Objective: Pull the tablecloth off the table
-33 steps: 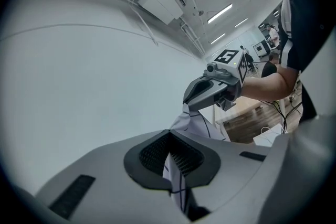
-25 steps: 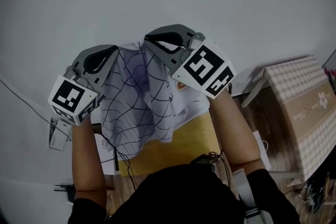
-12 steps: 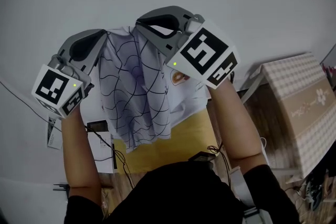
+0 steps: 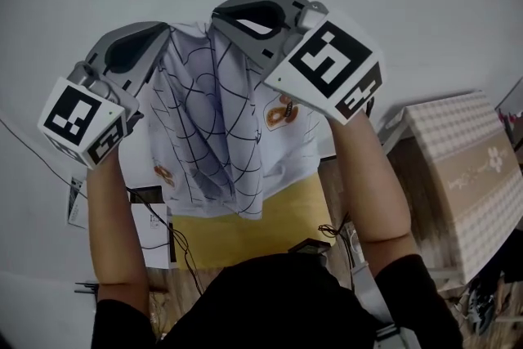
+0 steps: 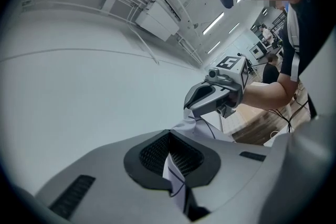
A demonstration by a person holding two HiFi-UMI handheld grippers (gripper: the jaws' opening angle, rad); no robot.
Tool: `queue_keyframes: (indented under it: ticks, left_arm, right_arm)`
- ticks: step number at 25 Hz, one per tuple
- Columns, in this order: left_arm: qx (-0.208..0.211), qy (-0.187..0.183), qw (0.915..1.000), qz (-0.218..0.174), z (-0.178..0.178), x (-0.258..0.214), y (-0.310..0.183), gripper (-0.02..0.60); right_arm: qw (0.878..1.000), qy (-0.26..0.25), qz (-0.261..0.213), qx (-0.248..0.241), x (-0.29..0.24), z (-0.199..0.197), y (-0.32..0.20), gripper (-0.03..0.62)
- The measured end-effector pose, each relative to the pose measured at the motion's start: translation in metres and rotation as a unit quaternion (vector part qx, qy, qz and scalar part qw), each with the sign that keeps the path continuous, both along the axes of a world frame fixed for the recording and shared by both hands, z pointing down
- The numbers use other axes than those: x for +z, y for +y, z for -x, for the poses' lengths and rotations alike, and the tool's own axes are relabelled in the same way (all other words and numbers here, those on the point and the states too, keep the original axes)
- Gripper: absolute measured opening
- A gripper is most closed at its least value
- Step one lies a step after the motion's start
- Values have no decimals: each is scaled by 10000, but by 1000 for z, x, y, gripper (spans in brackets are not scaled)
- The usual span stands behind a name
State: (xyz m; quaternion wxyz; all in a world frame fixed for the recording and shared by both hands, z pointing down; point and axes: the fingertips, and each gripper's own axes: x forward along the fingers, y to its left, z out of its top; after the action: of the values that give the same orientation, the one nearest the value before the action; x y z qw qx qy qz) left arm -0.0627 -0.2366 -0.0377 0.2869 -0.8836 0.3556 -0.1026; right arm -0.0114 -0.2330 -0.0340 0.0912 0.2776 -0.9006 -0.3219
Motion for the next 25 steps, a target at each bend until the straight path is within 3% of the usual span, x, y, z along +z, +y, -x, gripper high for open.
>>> queue_keyframes:
  ticks: [10, 25]
  left_arm:
    - [175, 111, 9995, -238, -12, -41, 9, 12]
    - [416, 254, 9974, -533, -12, -66, 18, 12]
  right_arm:
    - [9997, -176, -165, -71, -38, -9, 6, 20]
    - [9977, -280, -567, -236, -64, 0, 25, 20]
